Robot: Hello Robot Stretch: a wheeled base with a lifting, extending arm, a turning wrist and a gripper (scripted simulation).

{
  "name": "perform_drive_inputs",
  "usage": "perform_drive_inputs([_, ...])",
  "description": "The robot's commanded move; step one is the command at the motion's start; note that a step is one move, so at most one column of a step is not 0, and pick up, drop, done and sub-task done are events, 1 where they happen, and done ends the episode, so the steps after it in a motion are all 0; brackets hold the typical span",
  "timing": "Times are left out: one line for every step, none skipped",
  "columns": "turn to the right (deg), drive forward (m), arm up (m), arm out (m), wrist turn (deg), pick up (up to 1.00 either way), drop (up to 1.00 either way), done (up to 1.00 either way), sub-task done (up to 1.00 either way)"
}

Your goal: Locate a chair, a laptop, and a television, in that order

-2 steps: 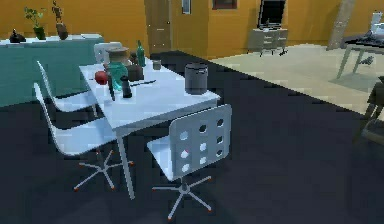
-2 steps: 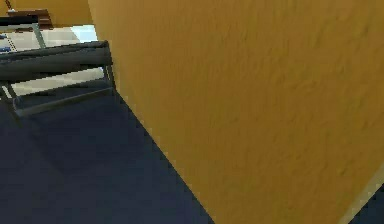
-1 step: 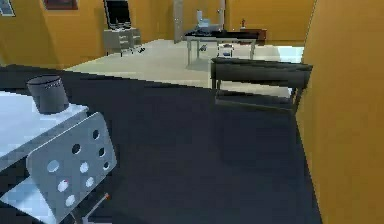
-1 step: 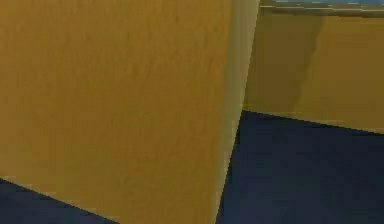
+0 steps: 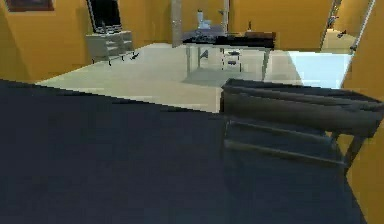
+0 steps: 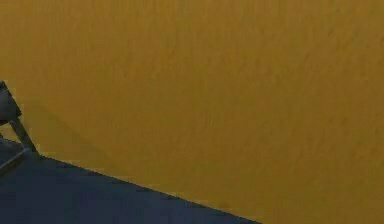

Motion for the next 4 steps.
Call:
perform_drive_inputs([27.0,0.00,0.00,0.00,0.0,0.00,0.00,0.00,0.00])
perform_drive_inputs([0.0,0.10,0.00,0.00,0.0,0.00,0.00,0.00,0.00])
perform_drive_inputs([-39.0,0.00,0.00,0.00,0.0,0.00,0.00,0.00,0.00])
perform_drive_inputs([0.0,1.00,0.00,0.00,0.0,0.00,0.00,0.00,0.00])
